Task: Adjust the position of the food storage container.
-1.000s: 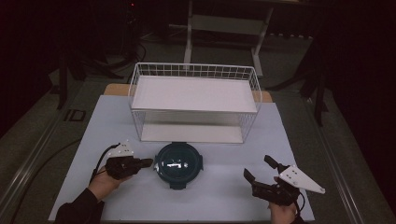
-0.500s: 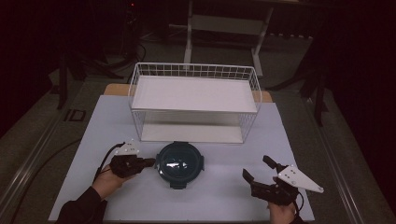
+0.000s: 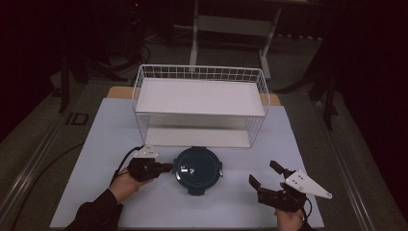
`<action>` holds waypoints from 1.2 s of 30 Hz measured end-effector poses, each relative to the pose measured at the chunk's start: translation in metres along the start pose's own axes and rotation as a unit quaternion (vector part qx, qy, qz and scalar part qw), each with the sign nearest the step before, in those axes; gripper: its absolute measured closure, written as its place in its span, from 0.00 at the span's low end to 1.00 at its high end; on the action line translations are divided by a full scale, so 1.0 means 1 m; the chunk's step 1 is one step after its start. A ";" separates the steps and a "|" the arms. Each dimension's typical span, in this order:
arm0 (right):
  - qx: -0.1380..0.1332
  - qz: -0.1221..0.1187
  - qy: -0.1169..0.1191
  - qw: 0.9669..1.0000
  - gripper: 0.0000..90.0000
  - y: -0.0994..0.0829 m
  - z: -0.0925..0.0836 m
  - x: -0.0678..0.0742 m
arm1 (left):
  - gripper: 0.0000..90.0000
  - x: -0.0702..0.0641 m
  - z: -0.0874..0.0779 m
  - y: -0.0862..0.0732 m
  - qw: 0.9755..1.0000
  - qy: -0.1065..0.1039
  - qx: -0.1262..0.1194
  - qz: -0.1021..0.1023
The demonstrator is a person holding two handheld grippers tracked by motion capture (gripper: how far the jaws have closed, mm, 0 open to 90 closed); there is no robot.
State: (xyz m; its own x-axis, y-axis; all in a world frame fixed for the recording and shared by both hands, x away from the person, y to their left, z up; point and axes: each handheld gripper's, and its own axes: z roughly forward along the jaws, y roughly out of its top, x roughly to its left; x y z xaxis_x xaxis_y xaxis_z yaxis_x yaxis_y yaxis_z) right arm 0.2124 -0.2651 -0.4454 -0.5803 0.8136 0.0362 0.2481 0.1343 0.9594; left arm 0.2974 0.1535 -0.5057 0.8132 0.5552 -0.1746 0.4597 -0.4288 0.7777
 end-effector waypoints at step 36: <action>0.009 -0.005 0.008 1.000 0.14 -0.002 0.003 0.003 | 1.00 -0.022 0.033 0.024 0.999 -0.041 -0.010 0.021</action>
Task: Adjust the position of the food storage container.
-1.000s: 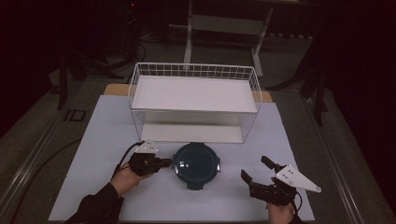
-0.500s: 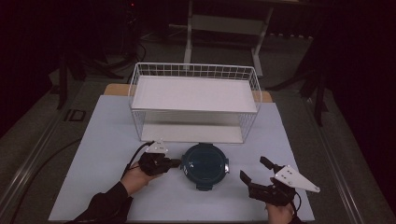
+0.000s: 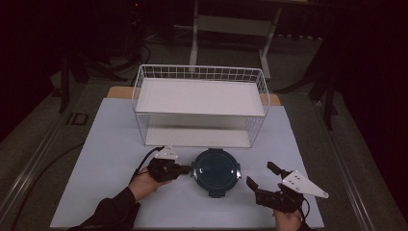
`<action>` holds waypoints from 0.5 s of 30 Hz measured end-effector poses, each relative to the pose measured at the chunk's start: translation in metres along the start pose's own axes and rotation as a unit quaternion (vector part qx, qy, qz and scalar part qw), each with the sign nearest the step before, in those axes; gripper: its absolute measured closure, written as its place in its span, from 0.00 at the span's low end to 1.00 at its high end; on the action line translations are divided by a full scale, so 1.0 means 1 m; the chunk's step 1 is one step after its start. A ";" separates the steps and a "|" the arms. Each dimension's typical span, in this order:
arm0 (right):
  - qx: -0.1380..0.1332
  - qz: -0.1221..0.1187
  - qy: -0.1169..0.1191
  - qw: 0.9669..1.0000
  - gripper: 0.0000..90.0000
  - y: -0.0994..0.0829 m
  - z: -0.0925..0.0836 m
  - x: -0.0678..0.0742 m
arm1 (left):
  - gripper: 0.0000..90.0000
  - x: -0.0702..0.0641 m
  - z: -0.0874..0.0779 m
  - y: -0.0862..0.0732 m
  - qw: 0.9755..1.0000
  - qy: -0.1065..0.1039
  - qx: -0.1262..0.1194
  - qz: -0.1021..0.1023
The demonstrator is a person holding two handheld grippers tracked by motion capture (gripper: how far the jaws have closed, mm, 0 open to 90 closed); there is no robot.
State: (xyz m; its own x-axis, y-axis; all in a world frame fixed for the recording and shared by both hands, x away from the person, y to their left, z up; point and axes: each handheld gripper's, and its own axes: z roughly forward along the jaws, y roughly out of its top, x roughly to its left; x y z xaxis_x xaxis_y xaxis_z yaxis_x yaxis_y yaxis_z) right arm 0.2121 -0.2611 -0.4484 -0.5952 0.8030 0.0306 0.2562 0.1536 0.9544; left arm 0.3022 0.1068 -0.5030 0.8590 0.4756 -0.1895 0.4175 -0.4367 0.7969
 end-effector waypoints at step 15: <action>0.001 -0.009 0.005 1.000 0.12 -0.001 0.004 0.005 | 0.05 -0.008 -0.029 0.012 0.995 -0.034 -0.069 -0.056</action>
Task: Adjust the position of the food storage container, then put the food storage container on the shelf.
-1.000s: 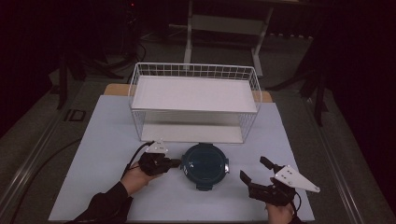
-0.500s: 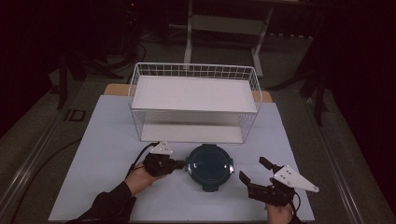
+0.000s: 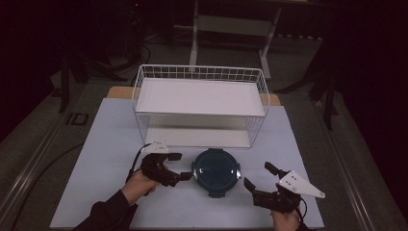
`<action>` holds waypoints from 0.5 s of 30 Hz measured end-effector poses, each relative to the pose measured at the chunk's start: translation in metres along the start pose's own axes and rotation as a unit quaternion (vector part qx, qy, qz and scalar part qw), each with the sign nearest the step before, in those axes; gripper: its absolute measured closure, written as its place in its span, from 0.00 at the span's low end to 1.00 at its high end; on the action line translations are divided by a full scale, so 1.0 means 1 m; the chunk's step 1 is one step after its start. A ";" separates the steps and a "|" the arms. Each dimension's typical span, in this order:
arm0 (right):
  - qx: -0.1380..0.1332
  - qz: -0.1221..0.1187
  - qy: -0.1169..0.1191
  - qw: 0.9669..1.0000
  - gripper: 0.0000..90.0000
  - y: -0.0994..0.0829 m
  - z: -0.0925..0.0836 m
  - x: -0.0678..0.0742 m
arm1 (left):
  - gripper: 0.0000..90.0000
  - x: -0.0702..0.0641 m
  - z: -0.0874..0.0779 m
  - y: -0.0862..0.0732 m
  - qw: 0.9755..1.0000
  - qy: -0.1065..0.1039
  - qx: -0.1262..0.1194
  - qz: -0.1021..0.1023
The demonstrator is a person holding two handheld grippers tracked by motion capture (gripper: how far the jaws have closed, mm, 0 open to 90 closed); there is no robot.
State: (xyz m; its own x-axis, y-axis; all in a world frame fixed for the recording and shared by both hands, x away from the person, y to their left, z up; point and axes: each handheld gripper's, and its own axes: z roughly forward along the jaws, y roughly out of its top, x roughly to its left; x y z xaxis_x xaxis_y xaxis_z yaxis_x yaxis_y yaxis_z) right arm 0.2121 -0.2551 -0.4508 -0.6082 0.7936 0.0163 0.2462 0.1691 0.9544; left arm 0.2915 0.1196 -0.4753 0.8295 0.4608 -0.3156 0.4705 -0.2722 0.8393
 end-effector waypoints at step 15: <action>-0.036 -0.028 -0.020 0.999 0.15 0.012 0.000 -0.002 | 0.04 0.005 0.018 0.008 0.996 0.026 0.019 -0.077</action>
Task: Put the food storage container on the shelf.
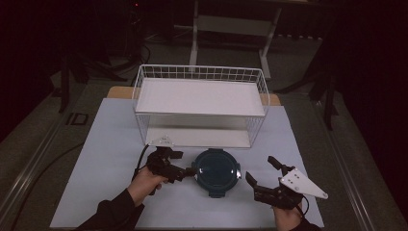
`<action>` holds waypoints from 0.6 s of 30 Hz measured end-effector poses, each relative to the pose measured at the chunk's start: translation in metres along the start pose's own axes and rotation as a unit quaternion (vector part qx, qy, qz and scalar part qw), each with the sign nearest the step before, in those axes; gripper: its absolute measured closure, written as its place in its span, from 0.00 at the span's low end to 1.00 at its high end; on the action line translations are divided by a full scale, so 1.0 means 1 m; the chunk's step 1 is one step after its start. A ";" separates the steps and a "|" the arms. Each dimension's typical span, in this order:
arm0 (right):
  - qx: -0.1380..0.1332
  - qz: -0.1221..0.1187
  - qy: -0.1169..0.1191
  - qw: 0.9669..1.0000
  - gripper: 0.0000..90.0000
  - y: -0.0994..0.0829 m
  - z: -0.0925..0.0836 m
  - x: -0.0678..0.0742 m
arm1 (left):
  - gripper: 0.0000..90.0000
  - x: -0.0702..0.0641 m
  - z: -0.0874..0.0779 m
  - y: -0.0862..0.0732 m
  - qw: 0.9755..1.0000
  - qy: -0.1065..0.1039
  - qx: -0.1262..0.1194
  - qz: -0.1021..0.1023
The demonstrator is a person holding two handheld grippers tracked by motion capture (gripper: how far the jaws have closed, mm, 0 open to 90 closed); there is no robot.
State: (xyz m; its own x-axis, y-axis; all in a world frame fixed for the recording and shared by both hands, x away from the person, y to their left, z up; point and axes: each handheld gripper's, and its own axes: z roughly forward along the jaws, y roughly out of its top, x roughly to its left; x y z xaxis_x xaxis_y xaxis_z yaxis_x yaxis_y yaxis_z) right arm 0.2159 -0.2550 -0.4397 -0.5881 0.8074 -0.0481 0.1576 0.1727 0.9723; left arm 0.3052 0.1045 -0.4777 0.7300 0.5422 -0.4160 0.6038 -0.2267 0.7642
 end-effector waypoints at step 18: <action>0.000 -0.007 0.025 1.000 0.12 0.002 -0.001 0.005 | 0.08 0.025 0.026 -0.002 0.985 -0.021 0.072 -0.153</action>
State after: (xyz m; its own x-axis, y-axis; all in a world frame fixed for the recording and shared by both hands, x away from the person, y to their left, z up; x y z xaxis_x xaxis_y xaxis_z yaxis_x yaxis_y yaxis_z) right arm 0.2122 -0.2513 -0.4376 -0.6292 0.7756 -0.0498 0.1492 0.1835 0.9716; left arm 0.3303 0.0978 -0.5028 0.5180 0.5700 -0.6378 0.8341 -0.1714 0.5243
